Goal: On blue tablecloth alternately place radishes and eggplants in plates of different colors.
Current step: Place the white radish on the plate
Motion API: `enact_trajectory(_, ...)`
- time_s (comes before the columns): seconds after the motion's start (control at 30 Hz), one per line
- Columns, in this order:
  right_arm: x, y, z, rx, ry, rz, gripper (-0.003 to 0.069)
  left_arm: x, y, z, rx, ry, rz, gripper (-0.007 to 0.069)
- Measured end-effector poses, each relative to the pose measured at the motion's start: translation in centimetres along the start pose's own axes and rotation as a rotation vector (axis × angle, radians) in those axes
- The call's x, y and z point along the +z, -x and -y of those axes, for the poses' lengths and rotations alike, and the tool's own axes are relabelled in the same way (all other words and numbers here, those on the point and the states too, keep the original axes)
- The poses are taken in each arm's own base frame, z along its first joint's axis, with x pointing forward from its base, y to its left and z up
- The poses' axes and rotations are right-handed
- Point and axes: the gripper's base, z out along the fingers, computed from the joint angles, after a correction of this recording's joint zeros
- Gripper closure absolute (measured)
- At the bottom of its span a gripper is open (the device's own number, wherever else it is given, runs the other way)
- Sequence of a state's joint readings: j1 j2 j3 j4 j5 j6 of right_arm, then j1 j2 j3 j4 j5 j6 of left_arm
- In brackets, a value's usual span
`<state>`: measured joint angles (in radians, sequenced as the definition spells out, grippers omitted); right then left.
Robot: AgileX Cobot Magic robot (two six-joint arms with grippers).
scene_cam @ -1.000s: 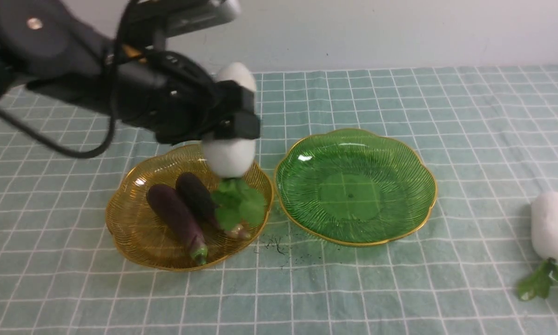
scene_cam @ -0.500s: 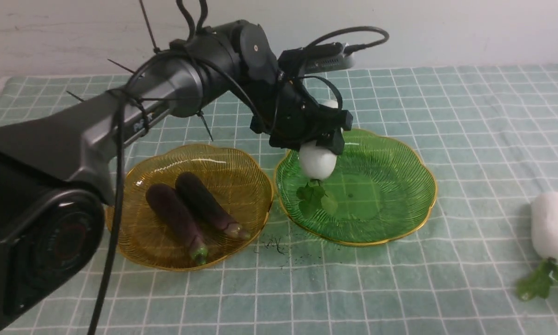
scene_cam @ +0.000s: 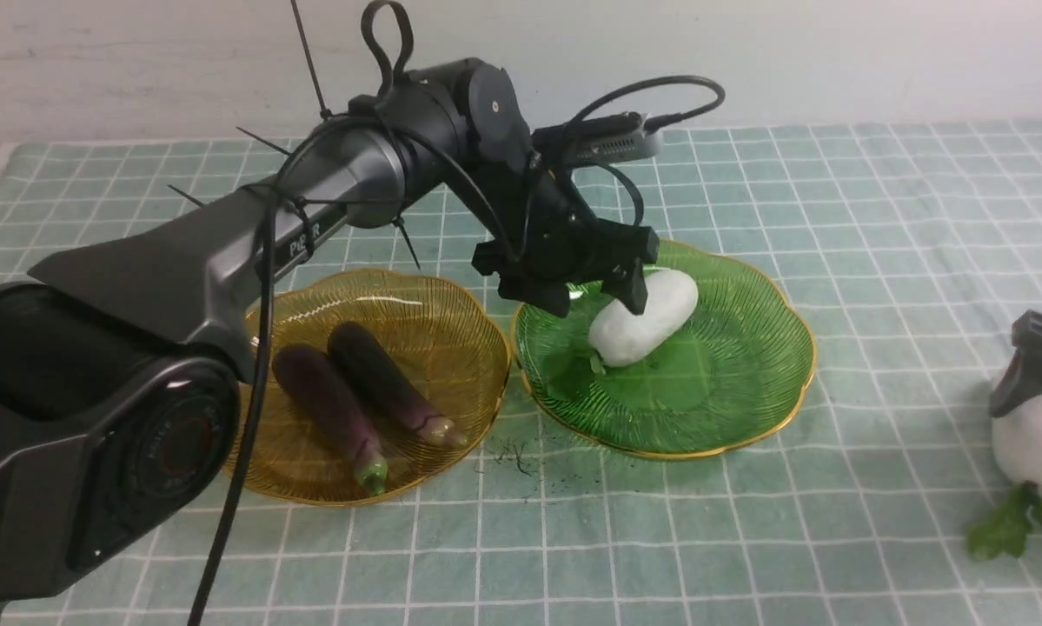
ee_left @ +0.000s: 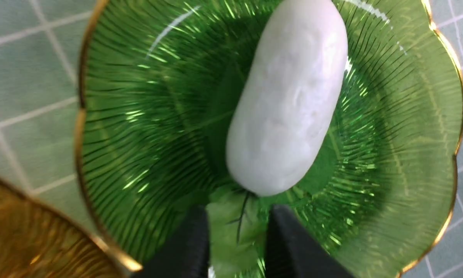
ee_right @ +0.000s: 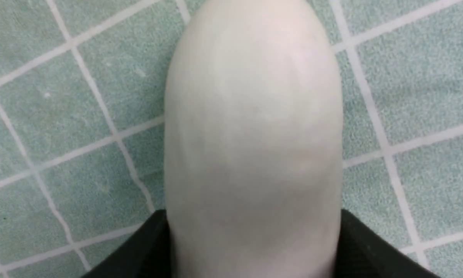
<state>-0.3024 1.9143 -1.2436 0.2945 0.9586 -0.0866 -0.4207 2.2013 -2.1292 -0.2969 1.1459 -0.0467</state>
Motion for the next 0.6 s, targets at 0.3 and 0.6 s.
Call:
enact_trajectory(0.3,-7.4,0.6,-7.7,-0.092,0.337,0.194,0.0199,-12.8,-1.1,1.7,0.103,0.113,0.163,0.0632)
enact_trajectory(0.6,-2.8,-0.8,-18.5,-0.273,0.469,0.190,0.0199,-16.9,-7.3,1.7,0.112,0.132,0.144,0.0632)
